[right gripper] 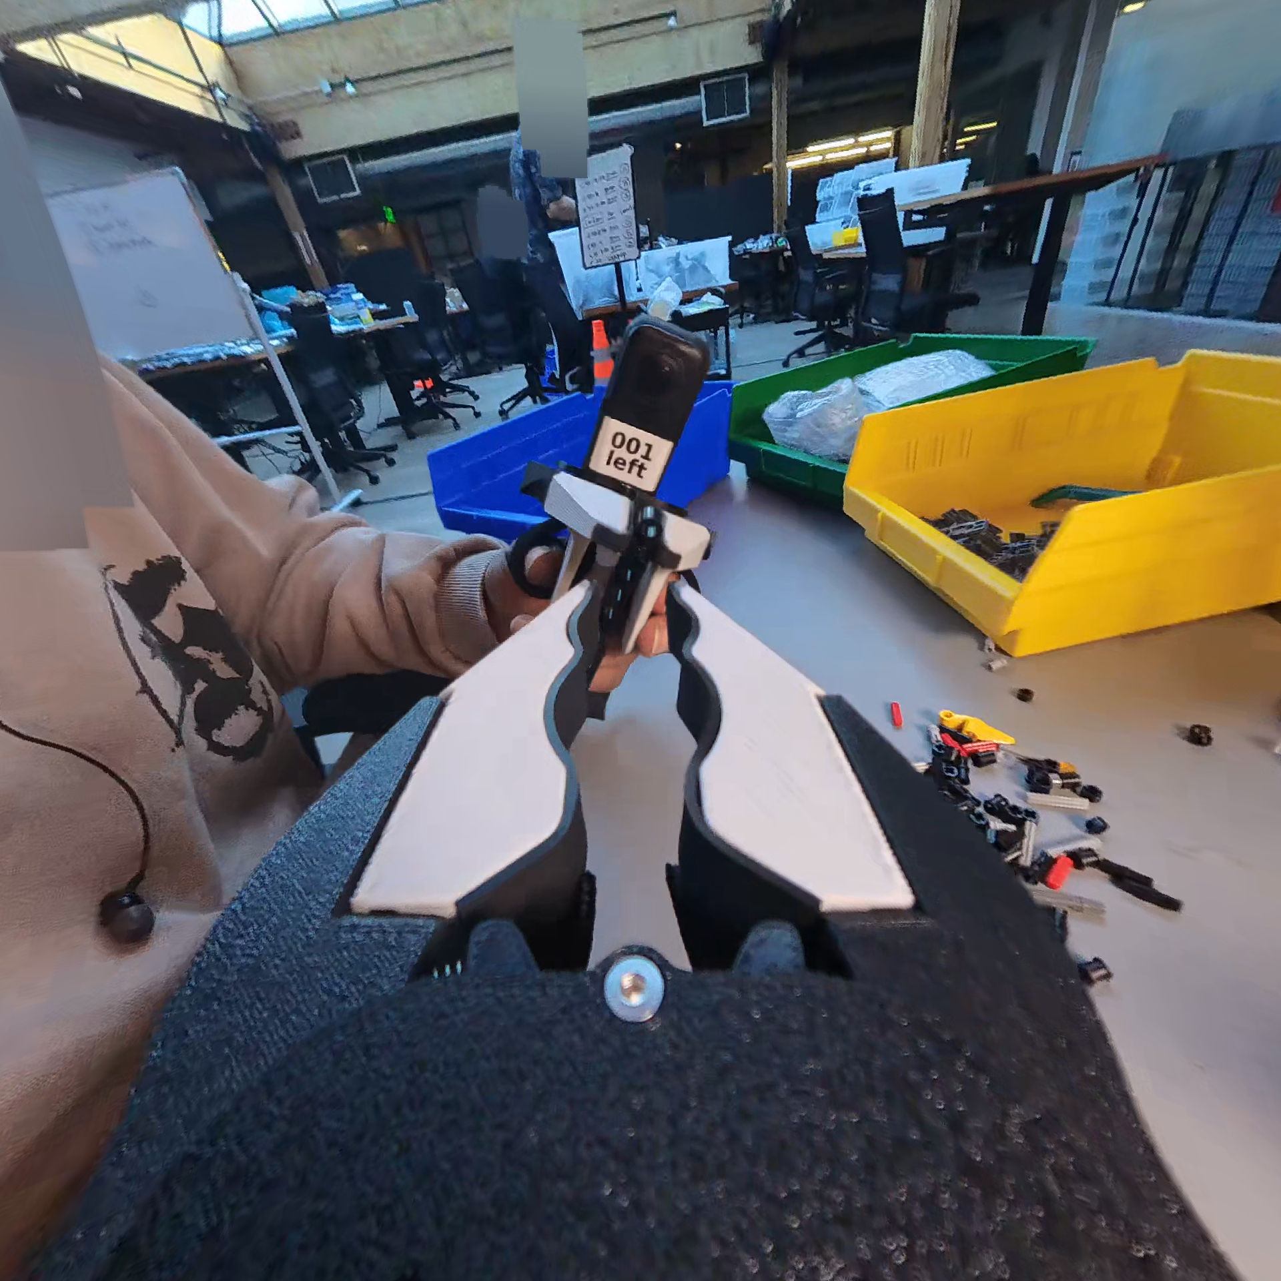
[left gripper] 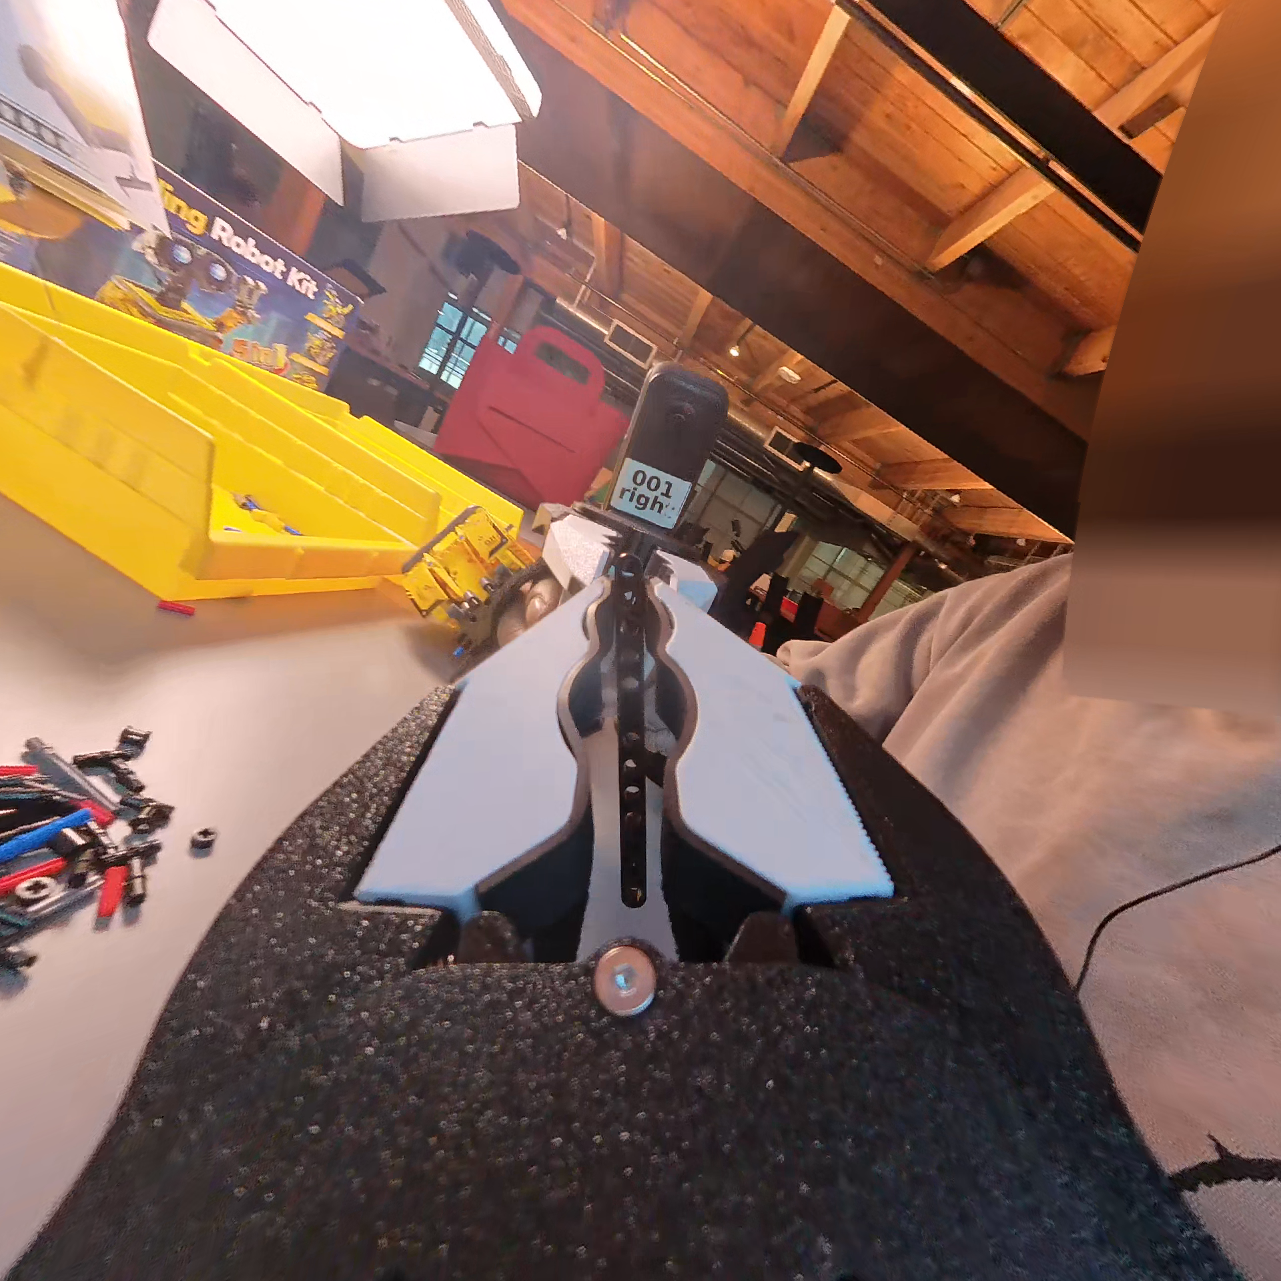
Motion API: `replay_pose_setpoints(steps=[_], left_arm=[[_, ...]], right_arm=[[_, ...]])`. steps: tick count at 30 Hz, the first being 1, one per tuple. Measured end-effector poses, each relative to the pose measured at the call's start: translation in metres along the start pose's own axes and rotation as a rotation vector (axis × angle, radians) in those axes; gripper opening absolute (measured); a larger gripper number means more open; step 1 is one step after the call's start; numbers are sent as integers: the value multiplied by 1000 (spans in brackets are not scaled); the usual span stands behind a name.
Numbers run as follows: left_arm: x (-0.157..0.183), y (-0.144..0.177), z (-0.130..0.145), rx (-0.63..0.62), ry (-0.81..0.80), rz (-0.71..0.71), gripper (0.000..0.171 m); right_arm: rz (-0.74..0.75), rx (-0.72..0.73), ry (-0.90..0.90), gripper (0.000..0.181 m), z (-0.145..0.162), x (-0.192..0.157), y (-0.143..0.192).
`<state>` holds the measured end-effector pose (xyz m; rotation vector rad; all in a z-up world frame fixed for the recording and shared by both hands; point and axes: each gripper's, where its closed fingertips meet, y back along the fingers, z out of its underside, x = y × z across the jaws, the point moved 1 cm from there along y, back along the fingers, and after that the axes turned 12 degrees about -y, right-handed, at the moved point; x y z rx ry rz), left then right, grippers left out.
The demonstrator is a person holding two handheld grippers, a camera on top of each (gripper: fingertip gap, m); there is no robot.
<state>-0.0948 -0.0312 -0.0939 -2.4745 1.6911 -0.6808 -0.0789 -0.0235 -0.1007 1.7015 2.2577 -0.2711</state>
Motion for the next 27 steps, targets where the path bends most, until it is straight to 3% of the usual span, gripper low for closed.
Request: replay_pose_setpoints(steps=[11, 14, 20, 27], left_arm=[[5, -8, 10, -42, -56, 7, 7], [5, -6, 9, -41, -44, 11, 15], [4, -6, 14, -87, -80, -5, 6], [4, -6, 19, -128, -110, -17, 10]], right_arm=[[0, -13, -32, 6, 11, -5, -3], [-5, 0, -61, 6, 11, -1, 0], [-32, -20, -86, 6, 13, -3, 1], [-41, -45, -92, 6, 17, -4, 1]])
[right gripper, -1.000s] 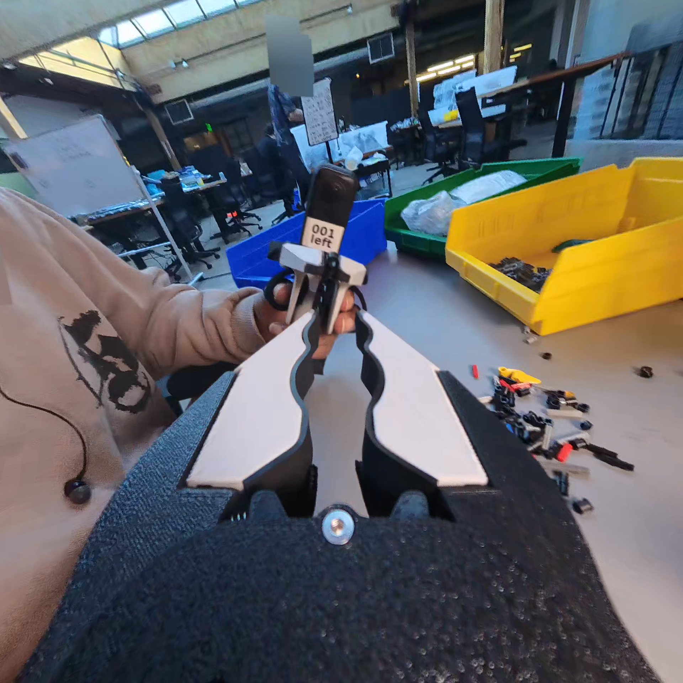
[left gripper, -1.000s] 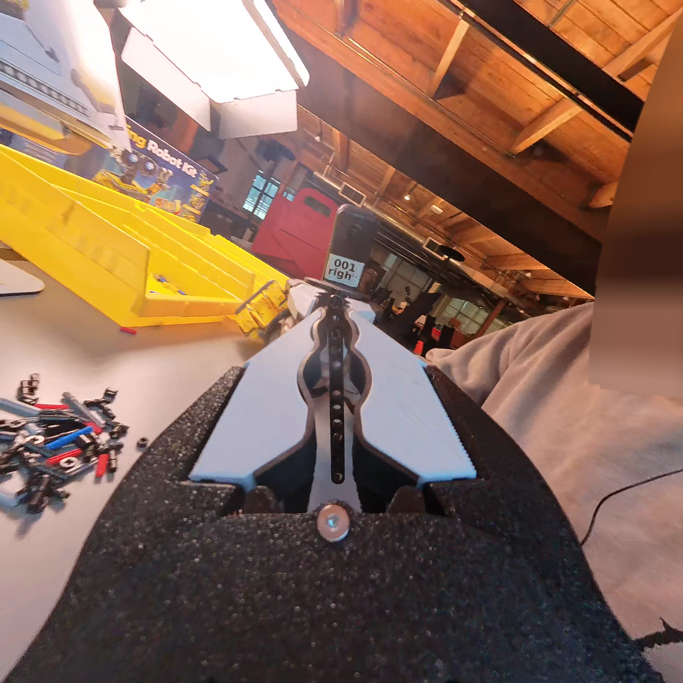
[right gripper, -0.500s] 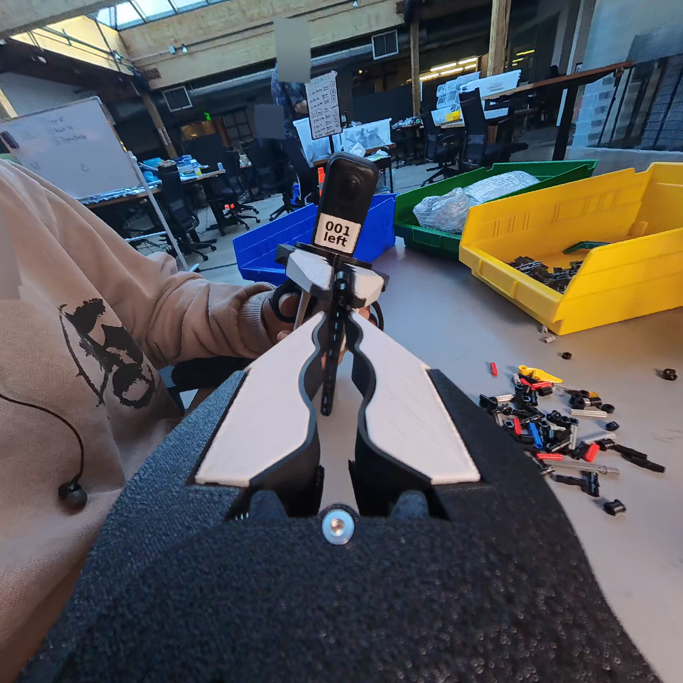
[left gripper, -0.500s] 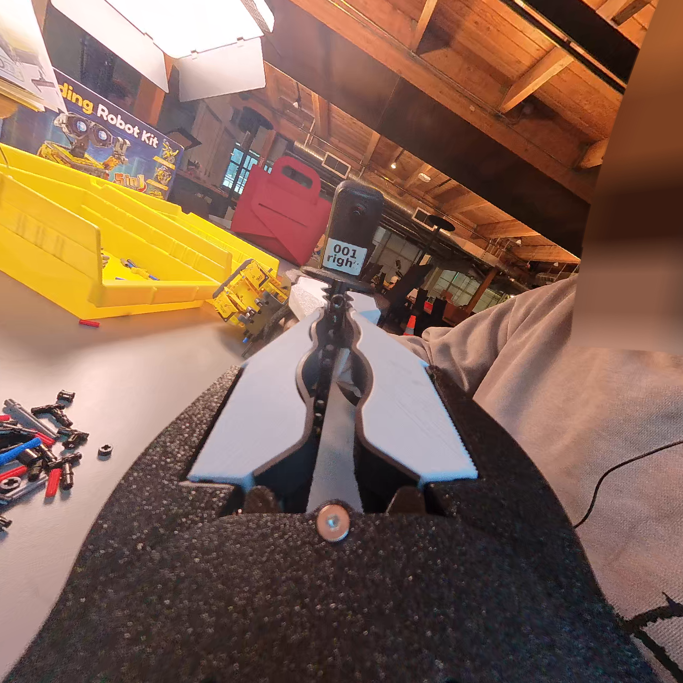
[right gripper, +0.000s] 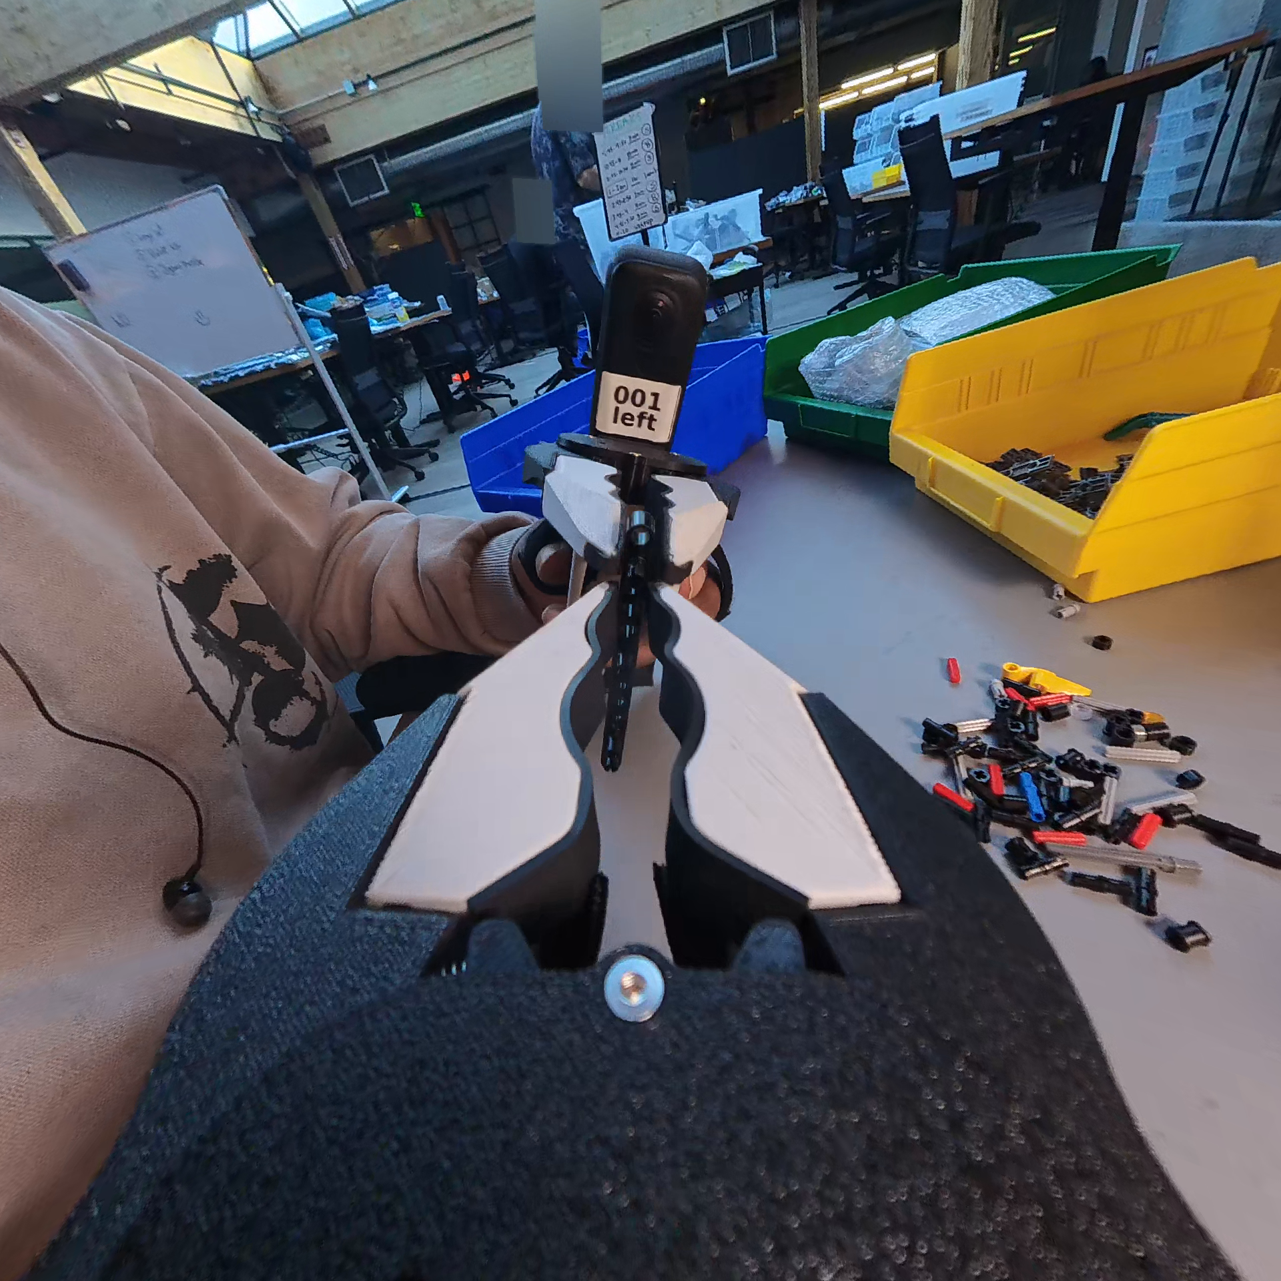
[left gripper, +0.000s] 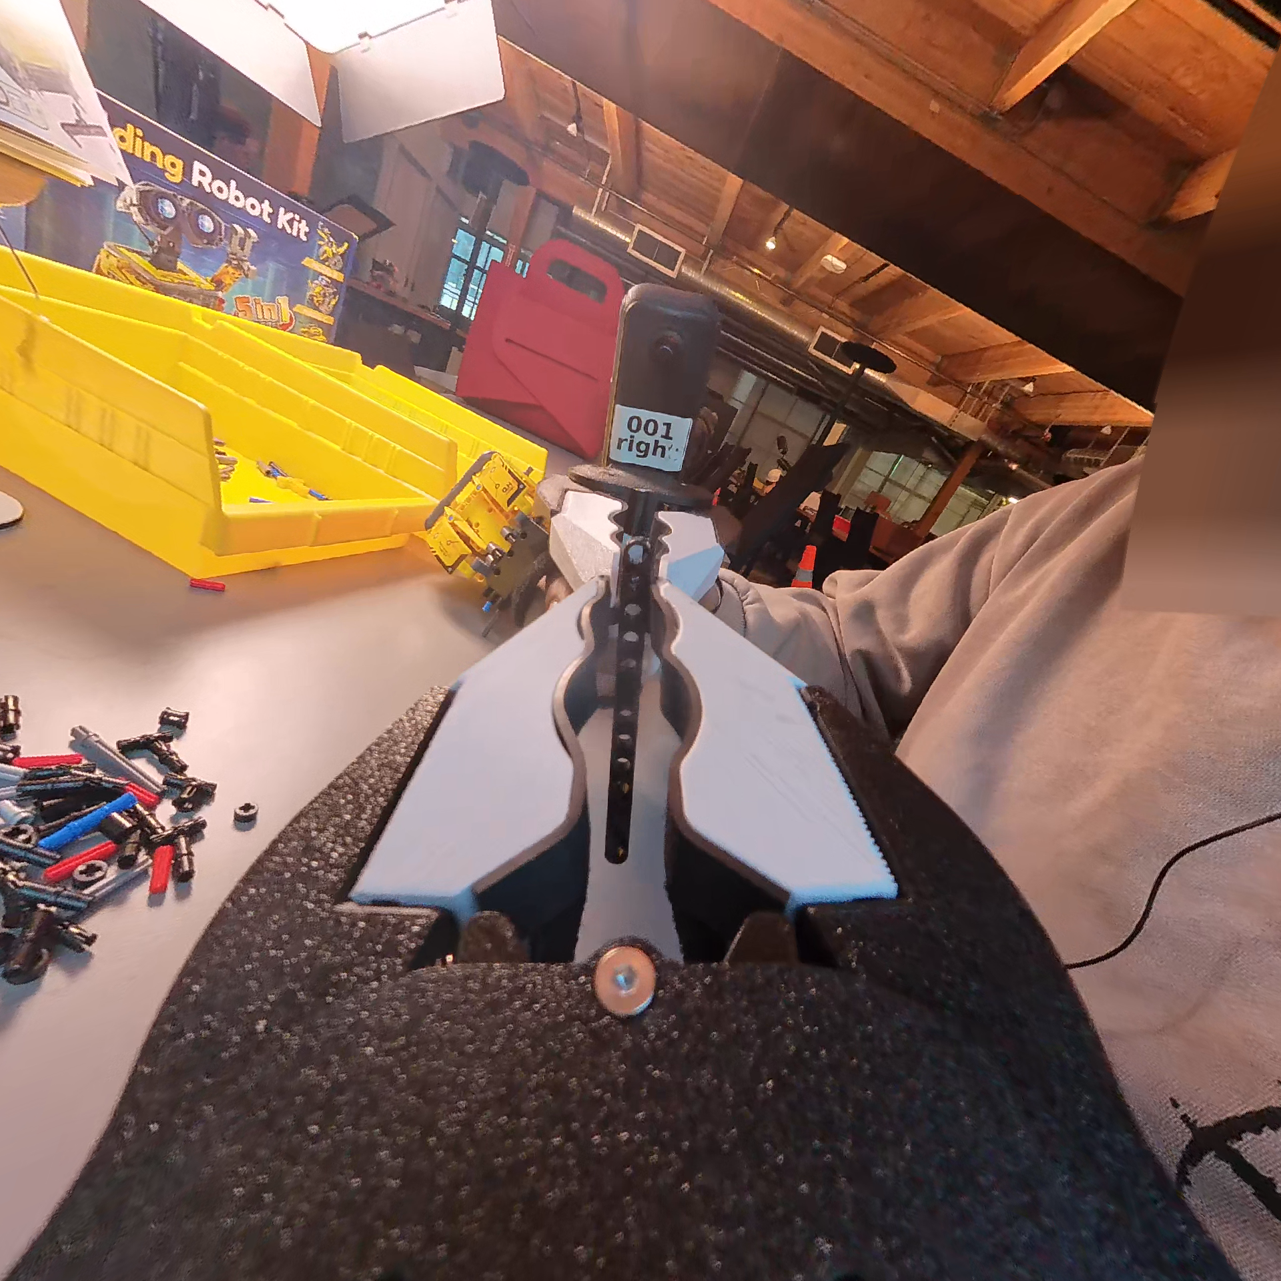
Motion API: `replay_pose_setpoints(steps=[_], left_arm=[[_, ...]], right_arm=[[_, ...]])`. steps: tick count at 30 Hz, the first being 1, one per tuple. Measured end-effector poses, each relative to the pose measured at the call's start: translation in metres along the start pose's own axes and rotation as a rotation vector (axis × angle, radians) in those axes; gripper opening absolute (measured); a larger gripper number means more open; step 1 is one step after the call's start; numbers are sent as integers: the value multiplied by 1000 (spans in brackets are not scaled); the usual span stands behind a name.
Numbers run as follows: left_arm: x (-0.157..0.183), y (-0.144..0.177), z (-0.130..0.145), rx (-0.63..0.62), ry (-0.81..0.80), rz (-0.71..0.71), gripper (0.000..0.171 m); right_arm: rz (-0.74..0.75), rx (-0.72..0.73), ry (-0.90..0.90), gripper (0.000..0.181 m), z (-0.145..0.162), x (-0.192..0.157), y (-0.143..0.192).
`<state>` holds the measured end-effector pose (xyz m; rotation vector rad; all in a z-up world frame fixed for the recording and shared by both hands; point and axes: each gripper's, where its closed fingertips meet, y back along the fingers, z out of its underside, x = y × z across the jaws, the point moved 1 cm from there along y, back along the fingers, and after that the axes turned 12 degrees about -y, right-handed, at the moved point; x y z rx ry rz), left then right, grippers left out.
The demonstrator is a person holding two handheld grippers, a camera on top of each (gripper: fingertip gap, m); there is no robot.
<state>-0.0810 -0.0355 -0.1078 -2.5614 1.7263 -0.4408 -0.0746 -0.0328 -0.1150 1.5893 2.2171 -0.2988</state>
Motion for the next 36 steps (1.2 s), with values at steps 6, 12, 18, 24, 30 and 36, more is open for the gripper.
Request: replay_pose_setpoints(steps=[6, 12, 18, 24, 30, 36], left_arm=[[-2, 2, -3, 10, 30, 1, 6], [2, 0, 0, 8, 114, 61, 6], [5, 0, 4, -1, 234, 116, 6], [1, 1, 20, -44, 499, 177, 7], [-5, 2, 17, -36, 439, 123, 6], [-35, 42, -33, 203, 375, -10, 5]], right_arm=[[9, 31, 35, 9, -5, 1, 5], [78, 40, 217, 13, -9, -1, 8], [106, 11, 372, 3, -4, -6, 8], [219, -118, 673, 2, 10, -3, 8], [272, -123, 728, 1, 8, 2, 7], [258, -3, 604, 0, -13, 6, 27]])
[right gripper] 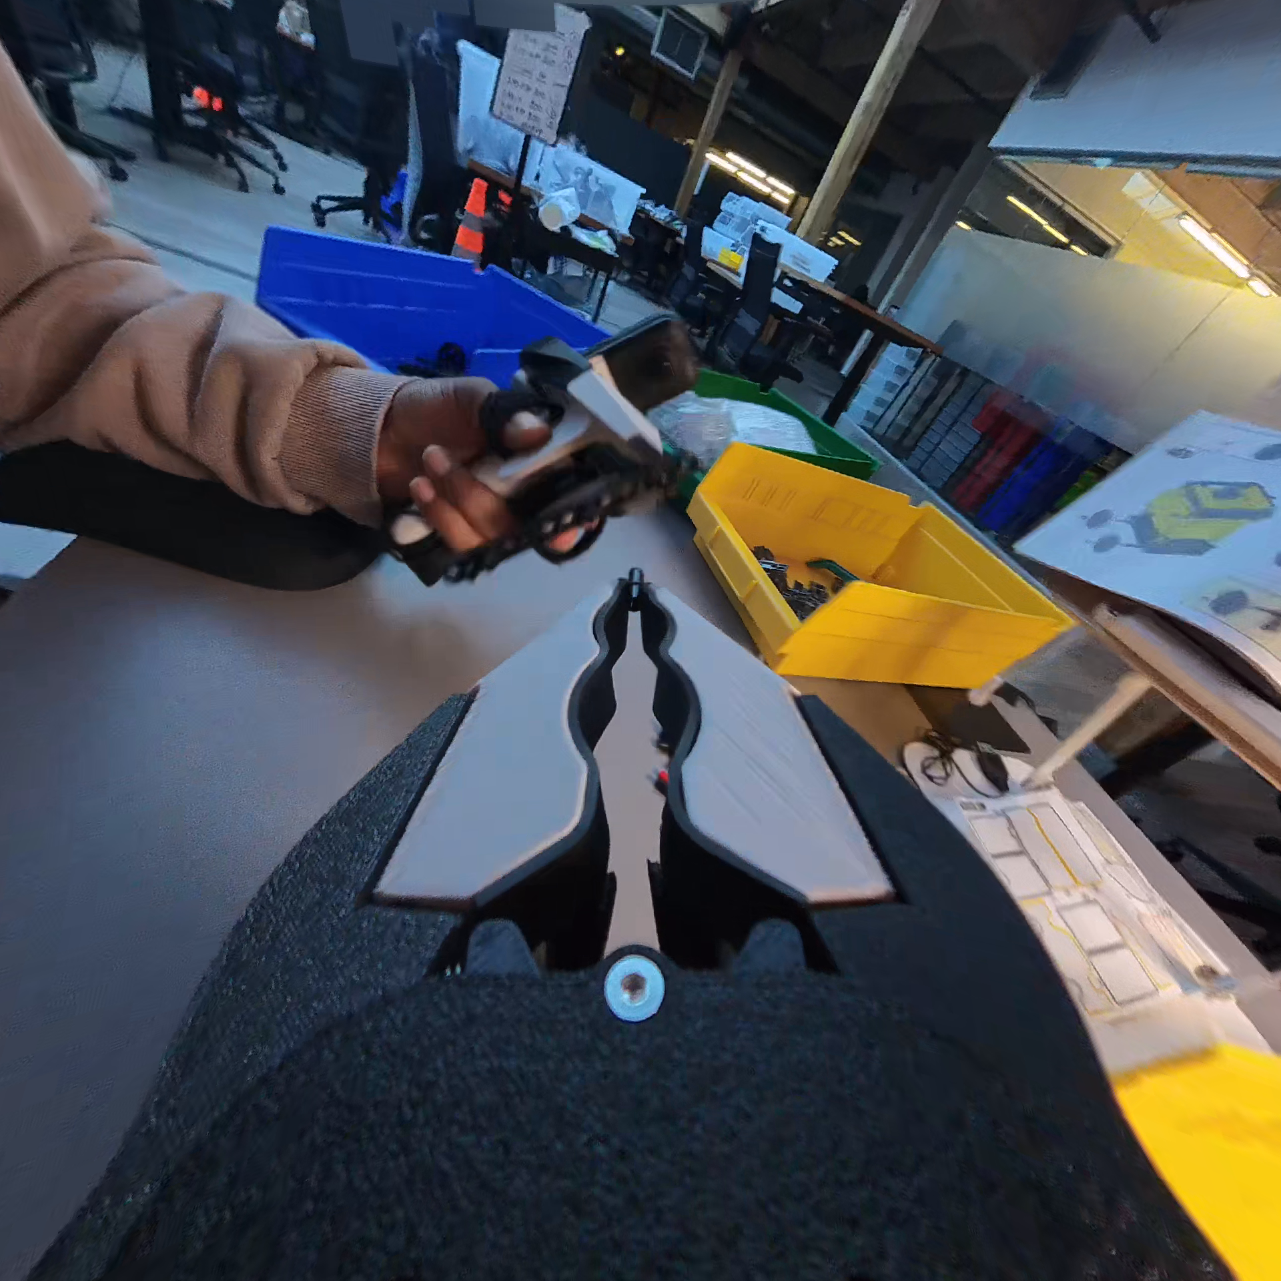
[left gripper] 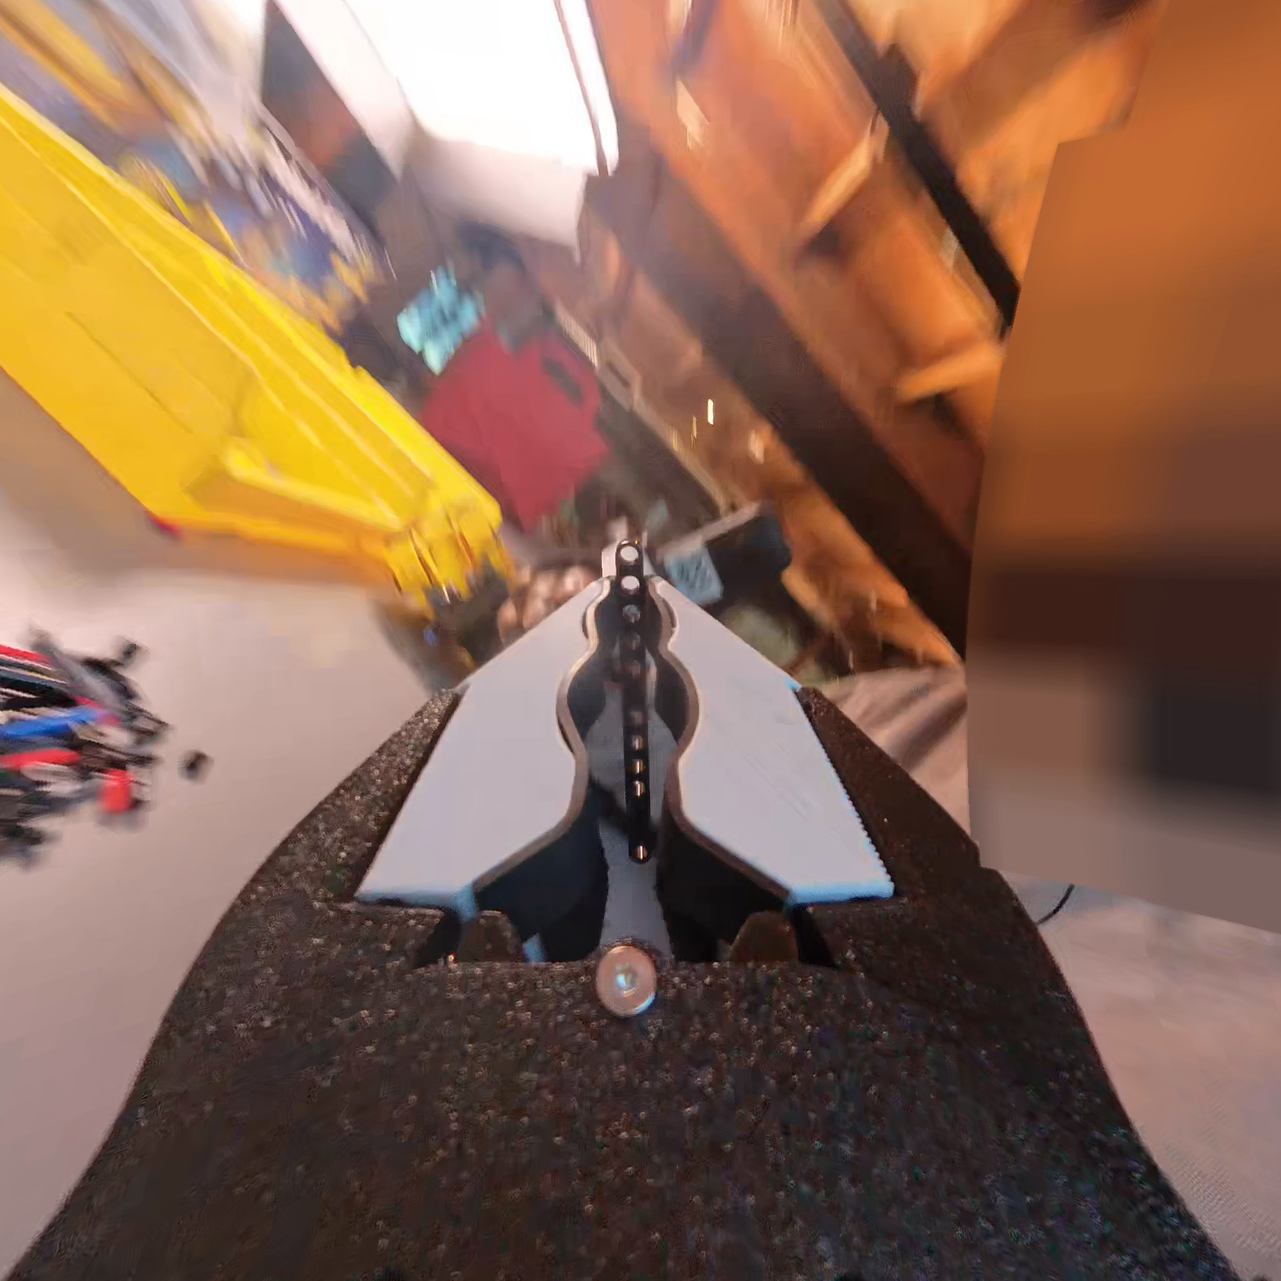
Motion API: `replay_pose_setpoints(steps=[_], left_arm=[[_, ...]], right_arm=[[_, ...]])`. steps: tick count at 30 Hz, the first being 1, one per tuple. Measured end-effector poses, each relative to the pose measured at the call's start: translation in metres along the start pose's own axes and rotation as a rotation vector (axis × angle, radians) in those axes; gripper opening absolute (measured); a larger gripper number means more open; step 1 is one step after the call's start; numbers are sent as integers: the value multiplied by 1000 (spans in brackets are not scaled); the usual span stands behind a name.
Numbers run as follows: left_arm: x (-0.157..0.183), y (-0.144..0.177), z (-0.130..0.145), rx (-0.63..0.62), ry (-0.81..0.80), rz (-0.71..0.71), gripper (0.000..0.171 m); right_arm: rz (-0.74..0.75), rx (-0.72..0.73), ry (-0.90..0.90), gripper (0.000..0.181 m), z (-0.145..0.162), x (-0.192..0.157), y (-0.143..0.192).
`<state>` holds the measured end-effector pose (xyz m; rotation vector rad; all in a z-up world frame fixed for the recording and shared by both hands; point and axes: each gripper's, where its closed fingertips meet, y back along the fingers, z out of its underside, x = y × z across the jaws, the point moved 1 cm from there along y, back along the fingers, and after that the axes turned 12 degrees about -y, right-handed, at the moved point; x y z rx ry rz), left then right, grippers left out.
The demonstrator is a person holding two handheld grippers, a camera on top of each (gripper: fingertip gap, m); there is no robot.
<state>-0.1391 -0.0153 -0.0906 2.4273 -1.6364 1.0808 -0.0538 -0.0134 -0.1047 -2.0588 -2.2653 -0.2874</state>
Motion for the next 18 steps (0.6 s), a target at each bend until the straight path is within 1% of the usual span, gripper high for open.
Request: replay_pose_setpoints(steps=[1, 2, 4, 6, 9, 11, 13, 16, 18], left_arm=[[-6, 19, -20, 54, -59, -62, 4], [-4, 24, -21, 9, -140, -95, 5], [1, 11, -6, -65, -213, -101, 6], [-6, 0, 5, -98, -177, -108, 6], [-24, 3, 5, -77, -148, -175, 6], [-32, 6, 7, -32, -74, -180, 6], [-35, 6, 7, 22, 6, -161, 6], [-41, 7, 11, 26, 30, -173, 6], [-42, 6, 12, 21, 26, -177, 6]], right_arm=[[32, 22, -41, 0, -2, 13, 12], [64, 22, -66, 0, 0, 23, 19], [95, -20, -114, 1, 16, 34, 11], [132, -108, -166, 2, 43, 44, -5], [180, -274, -250, 2, 84, 61, -27], [201, -362, -281, 2, 105, 70, -40], [221, -442, -254, 2, 122, 76, -49], [243, -505, -219, 3, 133, 81, -54], [259, -475, -212, 2, 128, 84, -53]])
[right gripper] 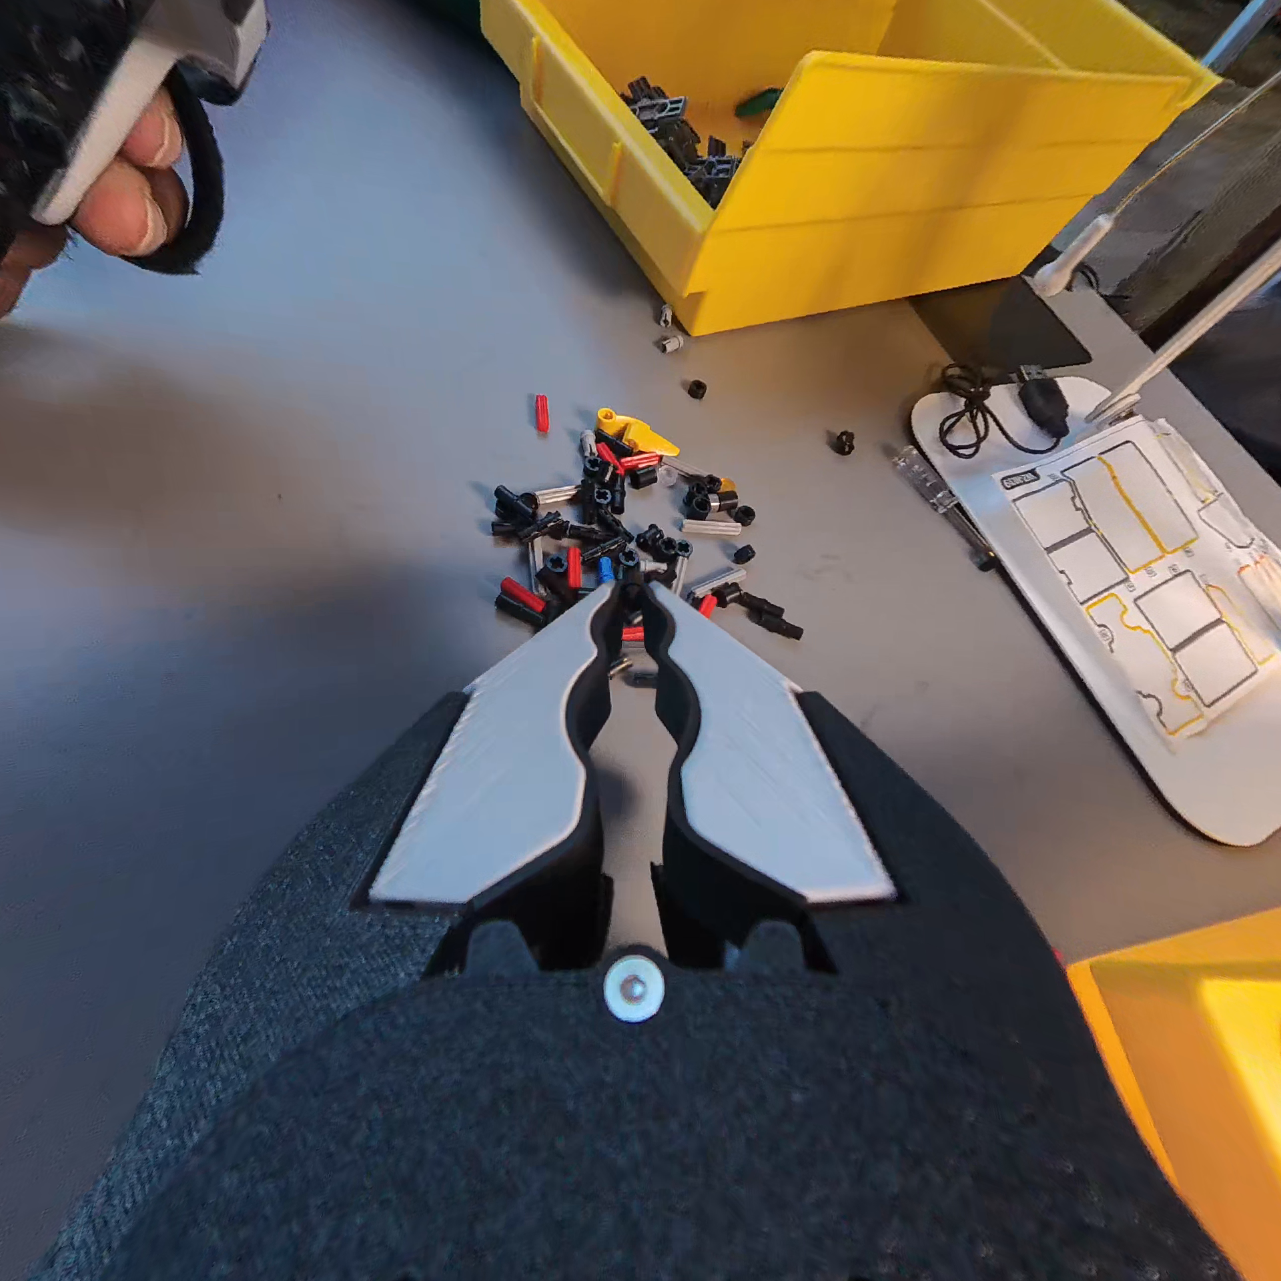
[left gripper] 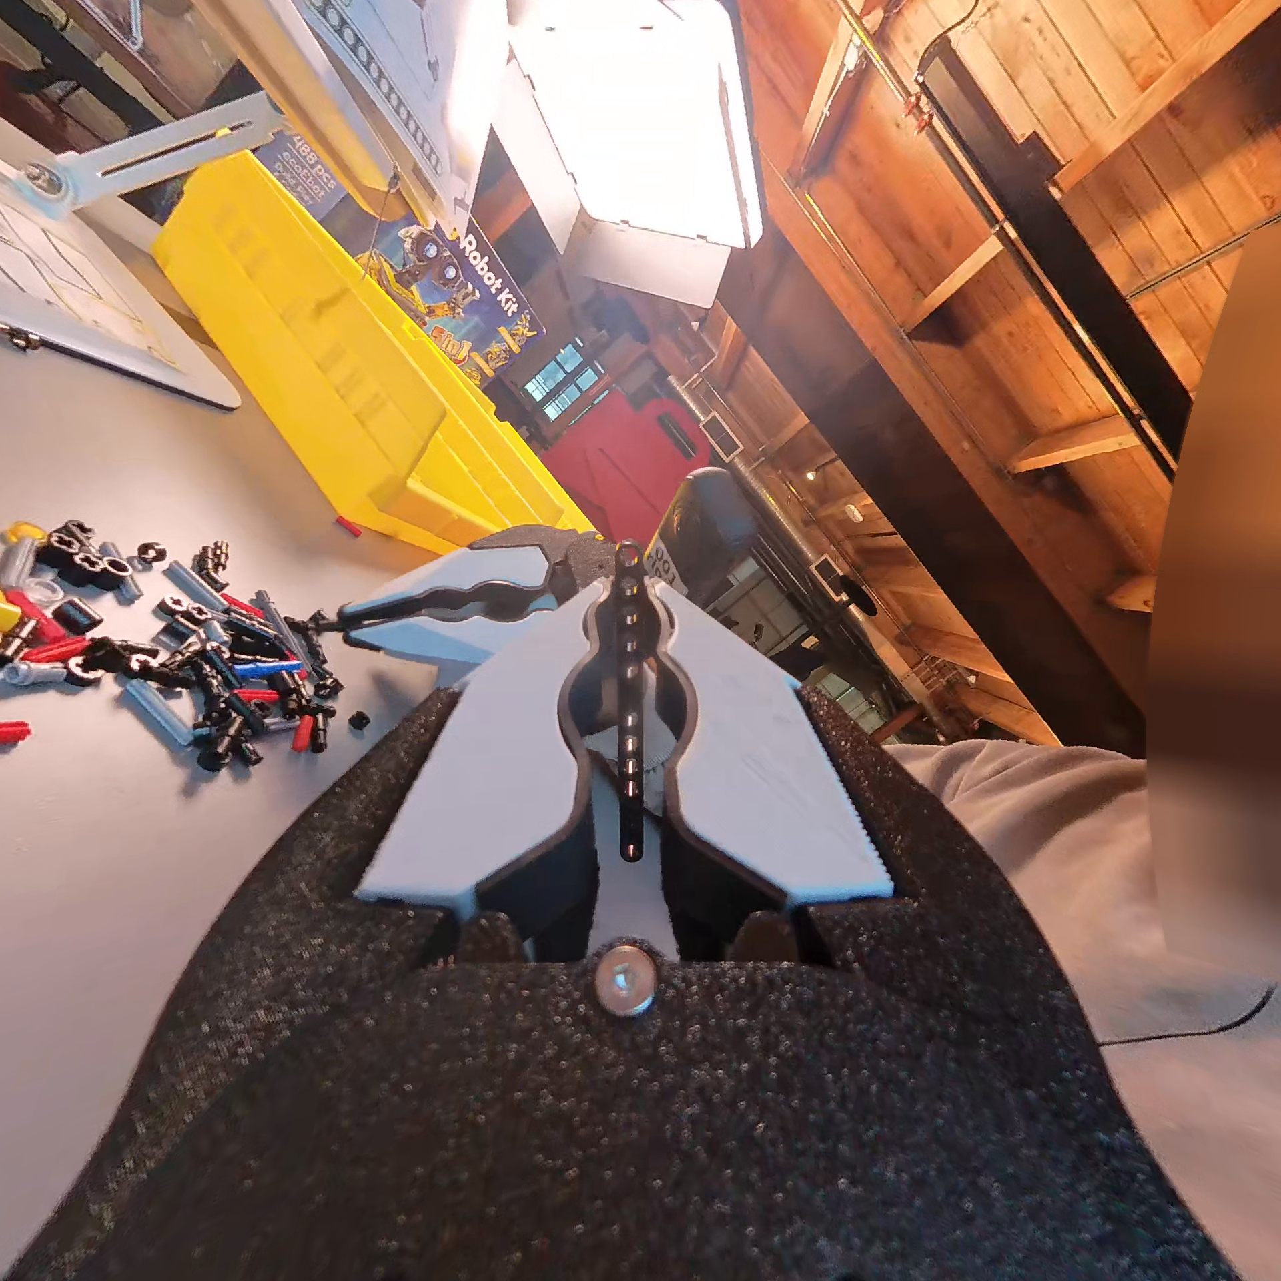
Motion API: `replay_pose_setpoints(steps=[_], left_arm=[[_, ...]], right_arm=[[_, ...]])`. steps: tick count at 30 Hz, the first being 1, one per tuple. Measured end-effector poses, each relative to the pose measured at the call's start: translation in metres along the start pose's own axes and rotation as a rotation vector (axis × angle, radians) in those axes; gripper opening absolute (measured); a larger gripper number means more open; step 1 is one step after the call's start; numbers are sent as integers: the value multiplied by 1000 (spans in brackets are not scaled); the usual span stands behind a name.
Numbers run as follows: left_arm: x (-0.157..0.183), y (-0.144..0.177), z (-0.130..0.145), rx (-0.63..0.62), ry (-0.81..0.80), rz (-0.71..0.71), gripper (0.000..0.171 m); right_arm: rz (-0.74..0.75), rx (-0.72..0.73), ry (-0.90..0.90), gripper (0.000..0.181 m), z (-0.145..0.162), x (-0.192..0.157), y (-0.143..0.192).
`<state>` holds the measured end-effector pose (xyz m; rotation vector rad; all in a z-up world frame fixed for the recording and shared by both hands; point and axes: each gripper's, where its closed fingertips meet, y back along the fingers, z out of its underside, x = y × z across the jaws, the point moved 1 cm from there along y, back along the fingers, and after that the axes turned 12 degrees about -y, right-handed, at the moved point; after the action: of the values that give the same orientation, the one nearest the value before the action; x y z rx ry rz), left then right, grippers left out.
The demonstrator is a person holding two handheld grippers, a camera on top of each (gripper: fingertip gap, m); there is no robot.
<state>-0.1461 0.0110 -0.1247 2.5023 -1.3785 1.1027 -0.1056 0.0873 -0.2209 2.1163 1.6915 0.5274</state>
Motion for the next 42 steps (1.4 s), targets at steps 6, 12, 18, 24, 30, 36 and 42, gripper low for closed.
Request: replay_pose_setpoints(steps=[6, 12, 18, 24, 30, 36, 42], left_arm=[[-1, -1, 3, -12, -7, -8, 6], [-3, -1, 4, -15, -5, -16, 6], [-7, -1, 6, -25, 0, -31, 6], [-8, 0, 7, -33, 8, -37, 6], [-9, 0, 9, -45, 5, -47, 6], [-11, 2, 8, -45, 3, -56, 6], [-10, 0, 11, -62, 3, -52, 6]], right_arm=[[0, 62, -53, 3, -9, 8, 13], [-12, 86, -94, 3, -12, 11, 17], [-59, -65, -11, 3, 10, -3, 8], [-114, -102, 37, 18, 11, -20, 0], [-110, -118, -35, 8, 1, -8, -15], [-112, -205, -29, 3, 8, -4, -24], [-104, -269, -59, 4, 15, 0, -20]])
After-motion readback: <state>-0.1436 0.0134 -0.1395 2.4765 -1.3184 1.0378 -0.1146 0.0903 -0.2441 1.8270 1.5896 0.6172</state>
